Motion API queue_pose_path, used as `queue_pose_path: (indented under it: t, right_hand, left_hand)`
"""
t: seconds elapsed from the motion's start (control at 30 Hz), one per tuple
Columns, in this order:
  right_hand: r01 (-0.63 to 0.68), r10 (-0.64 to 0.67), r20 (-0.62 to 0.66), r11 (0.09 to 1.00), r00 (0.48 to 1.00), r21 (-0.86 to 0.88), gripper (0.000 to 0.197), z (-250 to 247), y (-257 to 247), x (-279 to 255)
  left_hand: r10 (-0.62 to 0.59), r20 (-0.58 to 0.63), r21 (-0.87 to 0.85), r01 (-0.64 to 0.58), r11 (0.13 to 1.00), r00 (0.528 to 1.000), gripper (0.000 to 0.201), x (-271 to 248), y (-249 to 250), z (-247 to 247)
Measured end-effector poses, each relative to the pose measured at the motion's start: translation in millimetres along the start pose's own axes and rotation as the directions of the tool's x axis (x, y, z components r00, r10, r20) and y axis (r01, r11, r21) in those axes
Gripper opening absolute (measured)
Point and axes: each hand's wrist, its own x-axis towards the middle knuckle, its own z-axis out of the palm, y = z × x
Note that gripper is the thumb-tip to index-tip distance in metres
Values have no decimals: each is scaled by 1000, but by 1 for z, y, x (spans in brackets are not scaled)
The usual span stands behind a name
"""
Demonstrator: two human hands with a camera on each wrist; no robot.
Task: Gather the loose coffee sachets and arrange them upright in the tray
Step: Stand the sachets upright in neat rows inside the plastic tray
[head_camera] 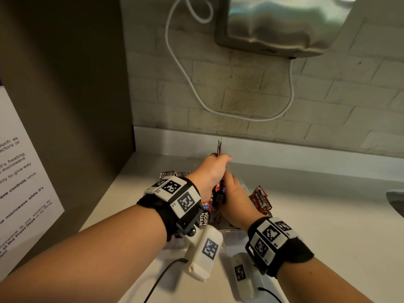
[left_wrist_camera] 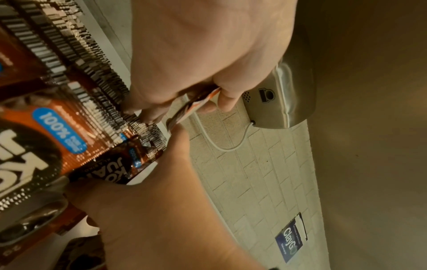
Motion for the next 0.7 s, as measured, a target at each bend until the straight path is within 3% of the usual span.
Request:
queue_pose_path:
  t: [0.53, 0.7]
  right_hand:
    - [18, -16, 62, 1000, 998, -23, 89, -1, -2, -1]
    - [28, -28, 55, 1000, 998, -14, 83, -3, -5, 0]
  left_hand:
    - [4, -10, -29, -5, 1000, 1000, 32, 3, -3, 4]
    - [9, -19, -46, -10, 999, 1000, 24, 3, -2, 3]
